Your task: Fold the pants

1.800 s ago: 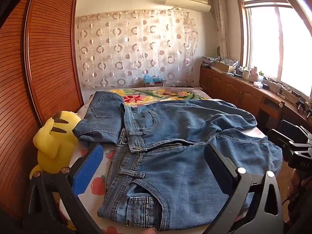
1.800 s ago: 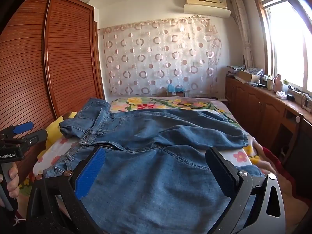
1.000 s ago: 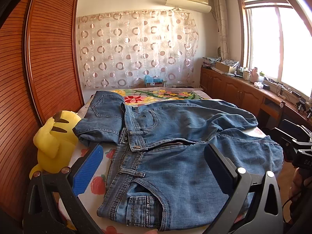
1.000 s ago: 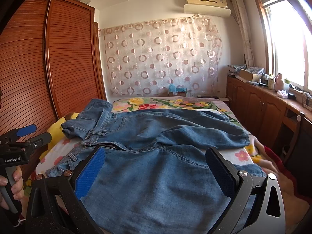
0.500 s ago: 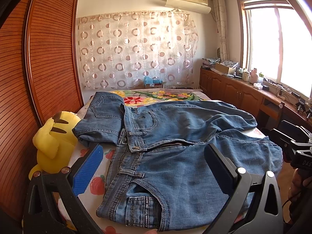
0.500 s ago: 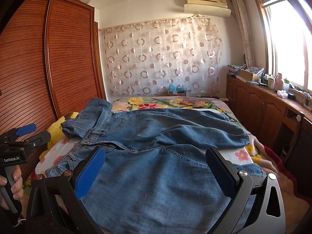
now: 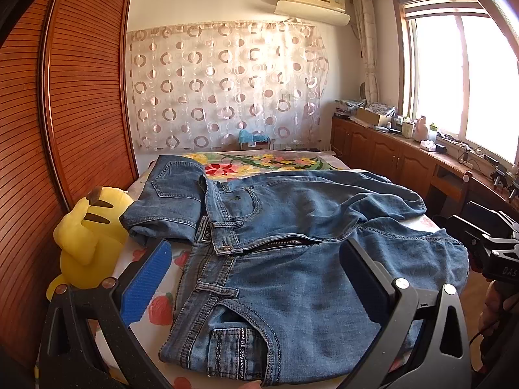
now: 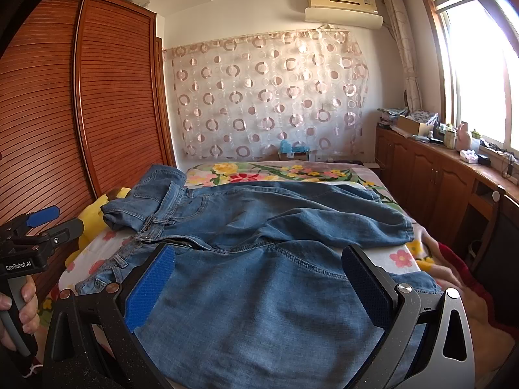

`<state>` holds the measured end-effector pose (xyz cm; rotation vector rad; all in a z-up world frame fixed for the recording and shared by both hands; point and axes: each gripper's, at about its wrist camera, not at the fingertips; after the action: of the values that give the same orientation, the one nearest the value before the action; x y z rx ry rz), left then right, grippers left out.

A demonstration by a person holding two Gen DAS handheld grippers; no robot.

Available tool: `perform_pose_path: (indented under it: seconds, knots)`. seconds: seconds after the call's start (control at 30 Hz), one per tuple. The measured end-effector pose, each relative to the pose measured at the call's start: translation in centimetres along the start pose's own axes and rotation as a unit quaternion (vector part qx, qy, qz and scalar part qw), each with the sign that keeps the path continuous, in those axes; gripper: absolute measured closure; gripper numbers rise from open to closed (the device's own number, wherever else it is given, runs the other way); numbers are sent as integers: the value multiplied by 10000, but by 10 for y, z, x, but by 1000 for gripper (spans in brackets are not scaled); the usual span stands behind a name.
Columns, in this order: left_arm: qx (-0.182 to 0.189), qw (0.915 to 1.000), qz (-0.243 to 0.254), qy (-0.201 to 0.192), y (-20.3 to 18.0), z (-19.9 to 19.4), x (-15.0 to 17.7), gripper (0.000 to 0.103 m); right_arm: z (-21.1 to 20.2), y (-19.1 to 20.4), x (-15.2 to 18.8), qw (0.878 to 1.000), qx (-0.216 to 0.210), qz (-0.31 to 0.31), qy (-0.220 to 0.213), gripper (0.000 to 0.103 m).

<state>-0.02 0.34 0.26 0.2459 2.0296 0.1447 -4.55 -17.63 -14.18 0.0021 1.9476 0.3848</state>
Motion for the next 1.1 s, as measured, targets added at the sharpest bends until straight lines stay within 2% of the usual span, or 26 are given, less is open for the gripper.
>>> perform_pose_path:
  seconds: [1.1]
  knots:
    - [-9, 10000, -6, -36, -1, -2, -5, 0, -4, 2, 0, 10000, 1, 10, -46, 0]
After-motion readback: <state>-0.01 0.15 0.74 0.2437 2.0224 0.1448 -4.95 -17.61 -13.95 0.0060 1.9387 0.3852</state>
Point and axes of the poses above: each gripper's, at about its wrist camera, not at the fingertips, and z roughly the way its jaws point, y to its left, x to its underside, and after that the axes turned 14 degrees about z, right-handed
